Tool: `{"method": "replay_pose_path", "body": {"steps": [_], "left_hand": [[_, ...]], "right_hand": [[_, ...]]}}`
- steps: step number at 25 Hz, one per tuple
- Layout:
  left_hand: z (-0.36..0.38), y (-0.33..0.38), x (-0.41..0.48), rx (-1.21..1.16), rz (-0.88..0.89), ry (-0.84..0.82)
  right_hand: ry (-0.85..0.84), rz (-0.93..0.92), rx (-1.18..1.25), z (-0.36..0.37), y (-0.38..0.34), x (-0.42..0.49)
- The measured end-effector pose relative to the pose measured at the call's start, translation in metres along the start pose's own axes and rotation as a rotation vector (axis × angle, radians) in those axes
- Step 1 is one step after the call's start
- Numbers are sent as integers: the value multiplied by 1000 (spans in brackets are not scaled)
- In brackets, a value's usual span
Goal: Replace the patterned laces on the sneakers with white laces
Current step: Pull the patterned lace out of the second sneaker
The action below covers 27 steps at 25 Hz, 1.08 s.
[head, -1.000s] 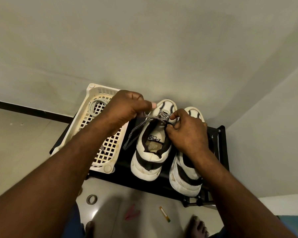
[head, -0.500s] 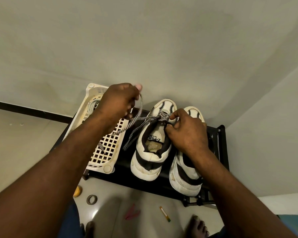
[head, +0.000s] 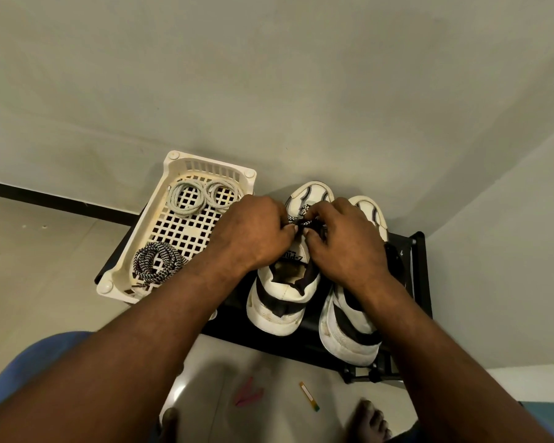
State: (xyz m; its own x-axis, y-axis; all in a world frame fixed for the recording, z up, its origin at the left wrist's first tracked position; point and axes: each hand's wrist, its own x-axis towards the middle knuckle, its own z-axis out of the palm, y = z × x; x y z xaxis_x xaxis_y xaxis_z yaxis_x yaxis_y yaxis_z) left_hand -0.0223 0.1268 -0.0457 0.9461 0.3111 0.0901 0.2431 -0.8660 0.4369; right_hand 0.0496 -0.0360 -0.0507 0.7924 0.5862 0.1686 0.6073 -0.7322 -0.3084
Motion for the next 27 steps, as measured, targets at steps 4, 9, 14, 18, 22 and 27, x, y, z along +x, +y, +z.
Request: {"method": "replay_pose_path", "body": {"steps": [4,9,14,18,22,27], "left_hand": [[0,0,1,16,44,31],[5,-2,2,-1,33,59],[3,-6,3,-97,20,6],[3,-6,4,-153,0,-6],[3,-4,2,-169,6,-1],[1,-5,2,-119,2,16]], "right_hand": [[57,-9,-7,6,-1,0],[333,235,269,2,9,6],[98,108,326,-1,6,6],[43,-8,112,1,4,7],[27,-4,-71,7,4,4],[290,348,980,-11,2,14]]}}
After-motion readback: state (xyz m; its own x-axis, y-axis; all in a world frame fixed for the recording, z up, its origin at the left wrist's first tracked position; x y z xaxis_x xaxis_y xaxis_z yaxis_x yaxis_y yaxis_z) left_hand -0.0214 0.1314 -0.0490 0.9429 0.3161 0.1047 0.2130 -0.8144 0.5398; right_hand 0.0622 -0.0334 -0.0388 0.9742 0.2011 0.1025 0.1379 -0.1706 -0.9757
